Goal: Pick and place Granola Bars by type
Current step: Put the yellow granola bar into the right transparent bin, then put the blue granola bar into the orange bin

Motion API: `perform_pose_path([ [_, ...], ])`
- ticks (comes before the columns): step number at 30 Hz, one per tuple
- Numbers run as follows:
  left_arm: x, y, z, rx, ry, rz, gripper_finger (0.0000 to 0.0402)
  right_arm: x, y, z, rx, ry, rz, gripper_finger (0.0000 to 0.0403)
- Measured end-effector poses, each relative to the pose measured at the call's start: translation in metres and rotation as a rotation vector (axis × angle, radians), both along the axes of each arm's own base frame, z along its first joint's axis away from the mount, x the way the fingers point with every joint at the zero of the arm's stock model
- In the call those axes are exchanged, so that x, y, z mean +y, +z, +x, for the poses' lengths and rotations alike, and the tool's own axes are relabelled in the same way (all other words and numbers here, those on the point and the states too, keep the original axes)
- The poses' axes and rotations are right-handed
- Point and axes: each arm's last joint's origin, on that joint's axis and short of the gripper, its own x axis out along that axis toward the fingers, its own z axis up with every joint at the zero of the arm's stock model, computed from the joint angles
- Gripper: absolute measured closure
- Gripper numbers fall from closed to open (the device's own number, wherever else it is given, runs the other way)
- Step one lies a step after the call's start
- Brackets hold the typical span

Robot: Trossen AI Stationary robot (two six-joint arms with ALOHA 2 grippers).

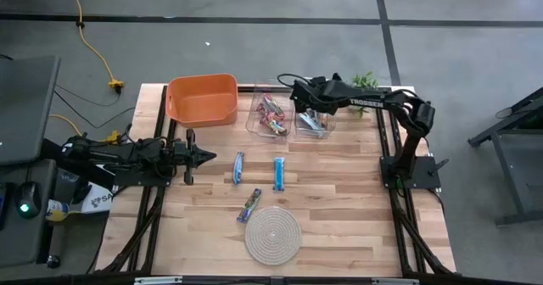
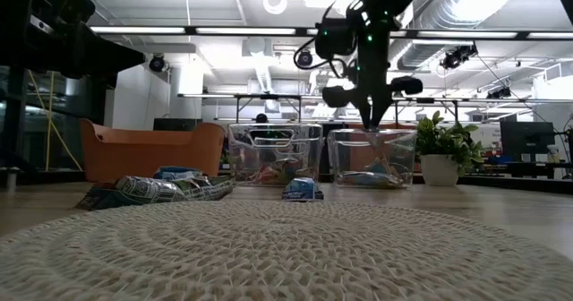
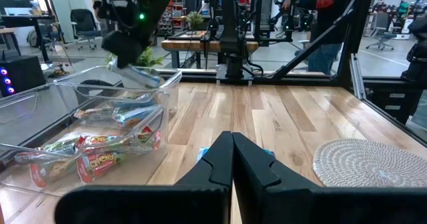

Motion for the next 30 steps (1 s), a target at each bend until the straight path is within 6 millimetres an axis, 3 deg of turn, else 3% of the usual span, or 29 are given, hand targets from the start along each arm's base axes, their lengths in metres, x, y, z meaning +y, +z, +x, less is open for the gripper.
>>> perform_pose_path([
  [7, 0.000, 0.000, 0.000, 0.000, 0.000, 0.000, 0.0401, -0.006, -0.009, 0.001, -0.049, 0.016, -0.001, 0.0358],
  [21, 0.000, 0.000, 0.000, 0.000, 0.000, 0.000, 0.0401, -0.009, -0.009, 0.003, -0.049, 0.084, 0.005, 0.0289],
  [25, 0.000, 0.000, 0.000, 0.000, 0.000, 0.000, 0.0401, -0.008, 0.007, 0.002, -0.114, 0.123, -0.030, 0.0274],
  [30, 0.000, 0.000, 0.000, 0.000, 0.000, 0.000, 0.0401, -0.005, 0.045, -0.001, -0.273, 0.205, -0.118, 0.0267],
])
